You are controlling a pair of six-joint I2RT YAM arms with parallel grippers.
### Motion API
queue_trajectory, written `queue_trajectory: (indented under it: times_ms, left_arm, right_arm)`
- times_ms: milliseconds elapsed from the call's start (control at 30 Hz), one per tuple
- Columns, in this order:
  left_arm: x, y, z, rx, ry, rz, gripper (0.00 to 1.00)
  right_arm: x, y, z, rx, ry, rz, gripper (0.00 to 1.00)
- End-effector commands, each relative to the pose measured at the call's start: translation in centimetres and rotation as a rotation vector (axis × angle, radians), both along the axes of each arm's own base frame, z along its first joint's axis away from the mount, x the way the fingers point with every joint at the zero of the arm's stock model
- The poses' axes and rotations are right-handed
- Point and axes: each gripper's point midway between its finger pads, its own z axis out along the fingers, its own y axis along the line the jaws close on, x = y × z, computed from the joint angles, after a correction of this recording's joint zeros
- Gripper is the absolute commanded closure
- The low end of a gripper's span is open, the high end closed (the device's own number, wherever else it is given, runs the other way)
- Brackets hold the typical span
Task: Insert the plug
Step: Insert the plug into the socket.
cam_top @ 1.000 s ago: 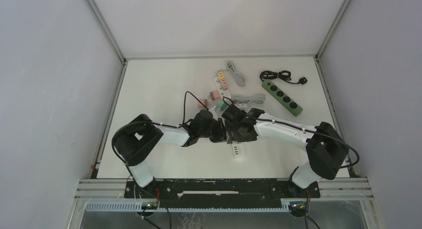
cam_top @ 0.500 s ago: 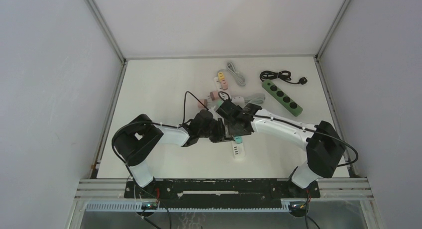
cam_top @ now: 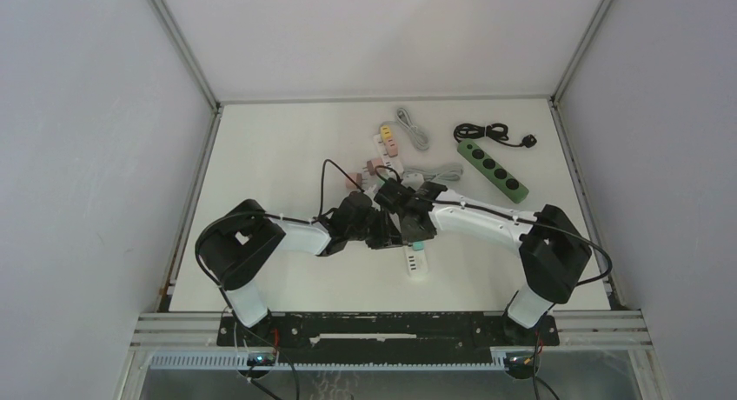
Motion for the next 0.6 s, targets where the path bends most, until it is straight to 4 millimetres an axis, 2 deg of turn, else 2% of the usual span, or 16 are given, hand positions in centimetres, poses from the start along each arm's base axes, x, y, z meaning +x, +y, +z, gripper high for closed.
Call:
queue_trajectory:
  times_ms: [0, 167, 333, 467, 567]
  left_arm:
    - [-0.1, -0.3, 0.7, -0.026, -0.024, -0.005, 0.75]
    - [-0.1, -0.3, 0.8, -0.027, -0.024, -0.006, 0.75]
    - [-0.1, -0.3, 0.8, -0.026, -0.024, -0.006, 0.75]
    - [-0.1, -0.3, 0.6, -0.025, -0.021, -0.005, 0.75]
    - [-0.1, -0.2, 0.6, -0.024, -0.020, -0.004, 0.75]
  right_arm:
    - [0.7, 0.1, 0.5, 0.022, -0.011, 0.004, 0.73]
    - [-0.1, -0.5, -0.5, 0.035, 0.025, 0.026, 1.00]
    - [-1.4, -0.7, -2.6, 0.023, 0.082, 0.065, 1.00]
    - [-2.7, 0.3, -3.8, 0.007, 0.119, 0.122, 1.00]
    - [-3.1, -0.3, -4.7, -0.004, 0.146, 0.115, 1.00]
